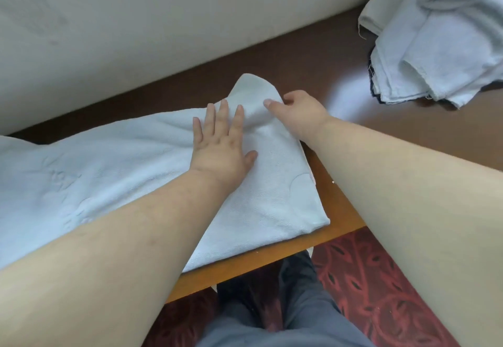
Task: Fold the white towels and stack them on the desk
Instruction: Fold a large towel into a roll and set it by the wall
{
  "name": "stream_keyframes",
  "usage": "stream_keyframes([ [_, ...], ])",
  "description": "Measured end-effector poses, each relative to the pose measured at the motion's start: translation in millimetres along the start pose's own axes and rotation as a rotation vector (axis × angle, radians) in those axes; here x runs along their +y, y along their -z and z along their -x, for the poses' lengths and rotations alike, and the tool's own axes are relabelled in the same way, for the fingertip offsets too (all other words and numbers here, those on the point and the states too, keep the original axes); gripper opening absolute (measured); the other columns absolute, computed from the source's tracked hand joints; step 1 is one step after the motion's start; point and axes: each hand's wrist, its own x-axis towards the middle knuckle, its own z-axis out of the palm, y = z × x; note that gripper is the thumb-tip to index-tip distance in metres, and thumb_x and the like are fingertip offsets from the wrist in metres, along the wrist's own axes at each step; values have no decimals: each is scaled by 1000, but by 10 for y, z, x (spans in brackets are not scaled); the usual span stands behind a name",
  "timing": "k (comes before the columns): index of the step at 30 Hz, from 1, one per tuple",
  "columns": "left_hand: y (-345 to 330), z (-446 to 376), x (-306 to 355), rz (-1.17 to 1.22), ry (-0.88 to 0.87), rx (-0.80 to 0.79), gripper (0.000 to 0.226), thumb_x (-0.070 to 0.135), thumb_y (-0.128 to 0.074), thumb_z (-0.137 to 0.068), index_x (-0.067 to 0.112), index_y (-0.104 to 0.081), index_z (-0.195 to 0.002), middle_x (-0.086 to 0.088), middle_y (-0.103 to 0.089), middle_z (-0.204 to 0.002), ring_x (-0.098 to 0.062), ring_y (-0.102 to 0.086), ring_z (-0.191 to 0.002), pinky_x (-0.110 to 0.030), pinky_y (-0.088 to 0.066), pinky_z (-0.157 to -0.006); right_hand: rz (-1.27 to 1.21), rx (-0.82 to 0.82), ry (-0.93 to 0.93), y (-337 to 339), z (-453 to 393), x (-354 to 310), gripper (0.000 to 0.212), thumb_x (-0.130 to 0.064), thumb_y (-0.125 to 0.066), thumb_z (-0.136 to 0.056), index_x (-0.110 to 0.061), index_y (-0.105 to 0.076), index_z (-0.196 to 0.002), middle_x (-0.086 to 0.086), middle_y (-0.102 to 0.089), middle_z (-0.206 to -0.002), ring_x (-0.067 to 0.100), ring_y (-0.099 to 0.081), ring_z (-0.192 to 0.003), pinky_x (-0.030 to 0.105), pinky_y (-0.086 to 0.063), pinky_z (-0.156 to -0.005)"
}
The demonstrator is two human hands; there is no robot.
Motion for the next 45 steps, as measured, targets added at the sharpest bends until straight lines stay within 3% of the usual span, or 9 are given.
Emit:
stream_keyframes([
  [5, 14, 34, 16, 38, 15, 13, 93, 61, -43, -91, 25, 18, -151, -6, 20, -161, -31, 23, -146, -49, 16, -115, 3, -104, -124, -5, -266, -376, 84, -77, -52, -79, -17, -53, -138, 5, -60, -128, 27, -58, -106, 35, -40, -85],
  [10, 90, 37, 26, 90, 49, 95, 105, 63, -50, -87, 24, 24, -149, -4, 21, -160, -29, 22, -147, -47, 17, -115, -409, -159, 96, 89, -324, -337, 25, -32, -71, -85, -20, -67, -107, 4, -74, -102, 22, -72, -90, 41, -59, -84],
  [14, 133, -53, 116, 127, 30, 165, 103, 70, -40, -85, 22, 23, -151, -5, 22, -160, -29, 24, -146, -48, 15, -116, -638, -135, 217, 88, -337, -298, 16, -13, -65, -83, -22, -61, -95, 6, -71, -91, 21, -68, -80, 35, -56, -68],
  [19, -23, -279, 232, 119, -11, -104, 93, 74, -28, -88, 22, 15, -154, -9, 22, -161, -31, 25, -146, -51, 11, -116, -297, -23, 31, 56, -559, -160, 7, -21, -65, -88, -21, -64, -95, 7, -73, -99, 26, -71, -90, 43, -60, -82],
  [23, -88, -310, 286, 89, 7, -124, 92, 74, -24, -88, 21, 12, -154, -10, 17, -162, -33, 22, -147, -54, 10, -116, -203, -55, -114, 78, -668, -301, 47, -50, -70, -74, -17, -69, -107, 5, -73, -100, 27, -70, -90, 41, -58, -84],
  [28, -28, -343, 229, 175, 22, 20, 83, 72, -25, -87, 28, -5, -155, -6, 0, -164, -28, 8, -150, -50, 8, -117, -197, 123, 194, 69, -749, -355, 12, -38, -60, -93, -30, -63, -102, -12, -68, -90, 8, -67, -83, 19, -50, -60],
  [35, -119, -424, 173, 160, 28, -217, 82, 72, -19, -90, 31, 16, -153, -6, 24, -161, -31, 24, -146, -55, 13, -116, 103, 328, 189, -56, -826, -146, 26, -32, -53, -96, -18, -57, -118, 1, -63, -109, 24, -59, -96, 30, -41, -76],
  [40, 21, -248, -168, 391, -20, -143, 73, 60, -33, -97, 33, 1, -155, -5, 5, -165, -25, 9, -150, -44, 5, -121, 284, 468, 178, -145, -727, -272, 54, -33, -60, -91, -22, -42, -140, 8, -43, -143, 33, -44, -127, 44, -38, -99],
  [45, 30, 473, -1061, 352, 254, 17, 65, 51, -35, -99, 27, -13, -156, -3, -13, -163, -23, -6, -150, -42, 1, -121, 493, 270, 640, -947, -101, -737, 42, -31, -55, -94, -22, -53, -136, 4, -39, -152, 27, -29, -141, 42, -18, -114],
])
